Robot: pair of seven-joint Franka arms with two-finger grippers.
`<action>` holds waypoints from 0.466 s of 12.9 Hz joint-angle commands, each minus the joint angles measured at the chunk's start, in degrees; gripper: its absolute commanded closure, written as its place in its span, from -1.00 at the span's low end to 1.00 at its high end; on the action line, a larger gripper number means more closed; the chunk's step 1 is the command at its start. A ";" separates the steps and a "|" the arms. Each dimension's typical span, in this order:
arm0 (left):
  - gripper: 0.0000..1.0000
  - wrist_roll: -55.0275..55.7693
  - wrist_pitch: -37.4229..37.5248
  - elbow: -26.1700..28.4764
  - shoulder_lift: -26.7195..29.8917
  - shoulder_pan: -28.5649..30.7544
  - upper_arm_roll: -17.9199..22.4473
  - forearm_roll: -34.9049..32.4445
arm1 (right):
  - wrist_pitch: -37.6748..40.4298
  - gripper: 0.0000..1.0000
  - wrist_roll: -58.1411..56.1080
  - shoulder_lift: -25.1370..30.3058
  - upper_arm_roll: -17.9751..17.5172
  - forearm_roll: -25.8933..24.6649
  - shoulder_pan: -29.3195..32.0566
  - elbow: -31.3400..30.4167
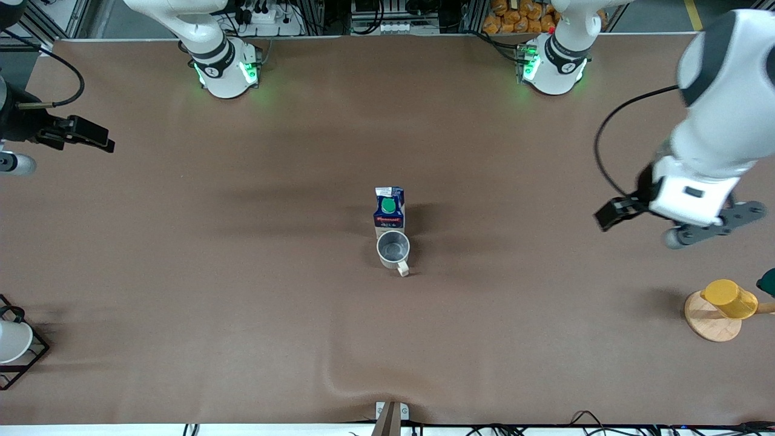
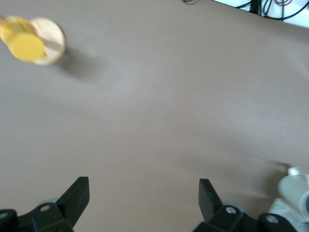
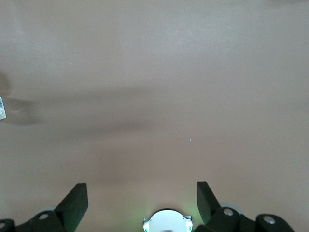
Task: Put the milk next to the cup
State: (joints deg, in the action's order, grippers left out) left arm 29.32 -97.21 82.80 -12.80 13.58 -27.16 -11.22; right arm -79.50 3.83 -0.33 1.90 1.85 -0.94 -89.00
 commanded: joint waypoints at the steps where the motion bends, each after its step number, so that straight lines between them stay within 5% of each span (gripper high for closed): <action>1: -1.00 -16.24 1.06 1.67 4.53 -1.35 9.44 8.44 | 0.40 -1.00 0.74 0.85 -0.23 -0.54 0.50 -0.56; 4: -1.00 -26.75 4.83 2.01 8.31 -8.81 22.12 13.86 | 1.62 -1.00 0.74 0.94 -0.06 -0.54 0.67 -0.73; 6: -1.00 -27.56 5.37 3.93 11.73 -9.35 22.67 12.03 | 3.20 -1.00 0.74 0.94 0.03 -0.54 1.82 -0.73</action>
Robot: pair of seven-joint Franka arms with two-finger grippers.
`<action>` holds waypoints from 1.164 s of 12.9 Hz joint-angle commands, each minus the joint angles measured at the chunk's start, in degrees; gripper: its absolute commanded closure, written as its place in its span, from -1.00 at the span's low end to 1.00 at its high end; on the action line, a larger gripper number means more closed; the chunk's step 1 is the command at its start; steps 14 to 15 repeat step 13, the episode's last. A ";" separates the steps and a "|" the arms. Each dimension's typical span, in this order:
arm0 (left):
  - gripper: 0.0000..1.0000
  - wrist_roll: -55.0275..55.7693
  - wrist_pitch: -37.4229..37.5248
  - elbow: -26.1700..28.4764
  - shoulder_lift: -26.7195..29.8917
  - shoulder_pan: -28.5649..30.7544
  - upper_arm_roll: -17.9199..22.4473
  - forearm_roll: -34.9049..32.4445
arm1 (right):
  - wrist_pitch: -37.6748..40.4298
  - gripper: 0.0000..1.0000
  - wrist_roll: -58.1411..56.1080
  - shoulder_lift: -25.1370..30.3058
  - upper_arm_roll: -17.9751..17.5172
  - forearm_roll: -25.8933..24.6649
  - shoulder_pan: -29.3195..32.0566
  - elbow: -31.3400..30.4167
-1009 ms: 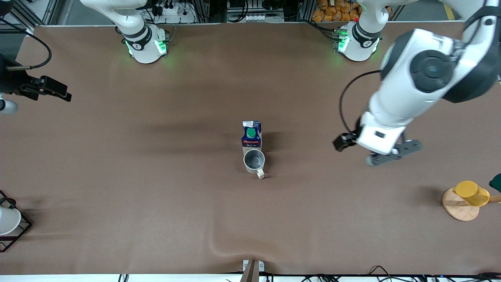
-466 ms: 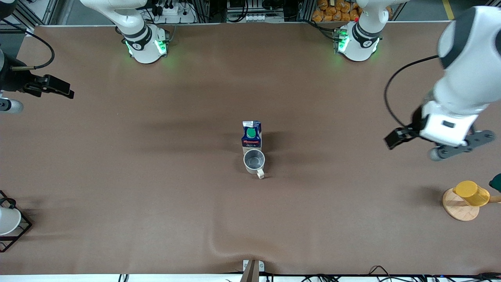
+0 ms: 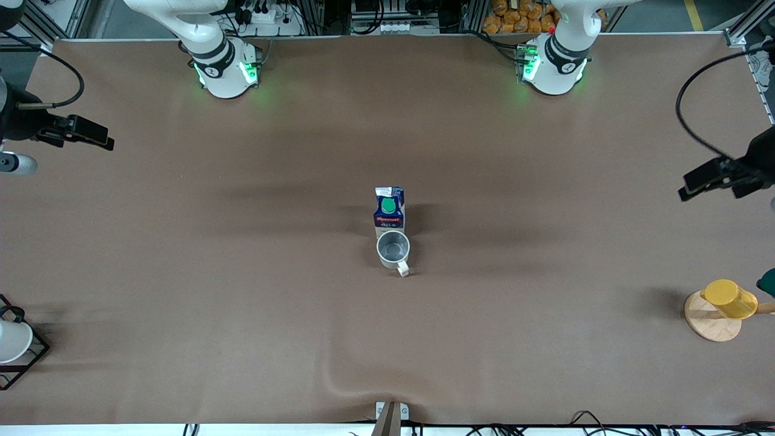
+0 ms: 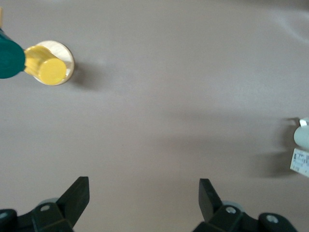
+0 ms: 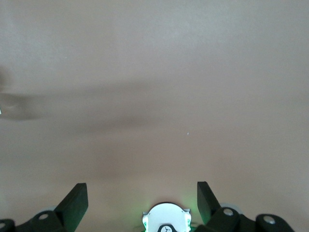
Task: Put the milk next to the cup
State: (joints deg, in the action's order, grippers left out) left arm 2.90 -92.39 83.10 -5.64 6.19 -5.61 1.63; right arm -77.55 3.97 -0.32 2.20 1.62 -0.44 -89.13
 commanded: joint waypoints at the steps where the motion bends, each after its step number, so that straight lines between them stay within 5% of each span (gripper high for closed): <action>1: -1.00 -1.75 0.54 6.87 7.55 -3.88 1.13 -3.27 | 1.61 -1.00 0.51 1.02 -0.27 -0.30 1.31 -0.61; 3: -1.00 -1.23 0.45 12.60 12.22 -5.48 1.13 -4.35 | 1.18 -1.00 0.60 1.02 -0.36 -0.30 1.31 -0.61; 9: -1.00 -0.96 1.33 8.93 8.37 -9.16 5.78 0.40 | -6.91 -1.00 0.60 1.20 -0.80 0.49 0.26 -1.22; 15: -1.00 -4.21 1.33 8.92 8.46 -7.51 6.05 0.66 | -8.32 -1.00 0.60 1.73 -0.80 0.58 0.26 -1.40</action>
